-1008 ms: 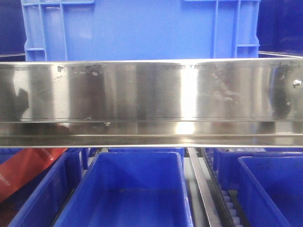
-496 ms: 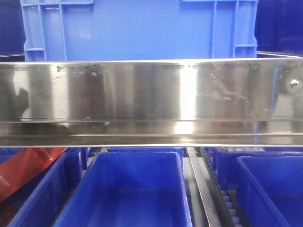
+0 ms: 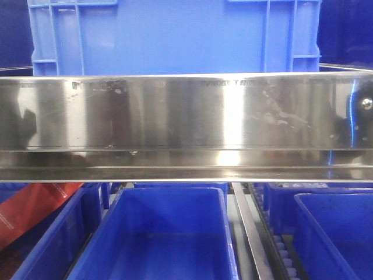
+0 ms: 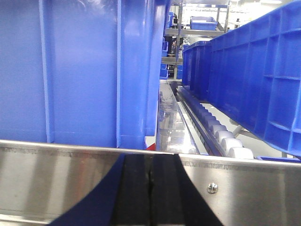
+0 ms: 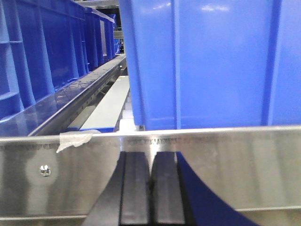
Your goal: Place cylindrical capacitor in blue bin on shelf
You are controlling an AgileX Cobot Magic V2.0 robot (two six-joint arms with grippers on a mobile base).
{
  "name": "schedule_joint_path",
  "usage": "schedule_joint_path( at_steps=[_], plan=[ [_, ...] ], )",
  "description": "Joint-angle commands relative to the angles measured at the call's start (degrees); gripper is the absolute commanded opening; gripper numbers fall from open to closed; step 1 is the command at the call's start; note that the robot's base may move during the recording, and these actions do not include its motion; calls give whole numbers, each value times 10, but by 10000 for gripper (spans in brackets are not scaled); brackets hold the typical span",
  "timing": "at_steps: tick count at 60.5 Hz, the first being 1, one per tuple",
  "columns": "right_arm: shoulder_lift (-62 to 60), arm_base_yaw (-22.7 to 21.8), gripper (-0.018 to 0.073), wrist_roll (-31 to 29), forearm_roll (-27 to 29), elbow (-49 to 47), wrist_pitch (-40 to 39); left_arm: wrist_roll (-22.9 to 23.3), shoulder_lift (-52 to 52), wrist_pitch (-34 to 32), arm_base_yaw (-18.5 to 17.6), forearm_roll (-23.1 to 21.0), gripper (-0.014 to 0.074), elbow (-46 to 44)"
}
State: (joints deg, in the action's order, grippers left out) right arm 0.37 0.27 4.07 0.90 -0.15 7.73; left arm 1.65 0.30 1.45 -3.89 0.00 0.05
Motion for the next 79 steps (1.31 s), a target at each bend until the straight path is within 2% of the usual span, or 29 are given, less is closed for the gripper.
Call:
schedule_joint_path(
  at_steps=[1, 79],
  plan=[
    [-4, -1, -147, -6, -19, 2, -16, 0, -3, -9, 2, -5, -69, -1],
    [-4, -1, -147, -6, -21, 2, -19, 0, -3, -9, 2, -5, -69, -1]
  ],
)
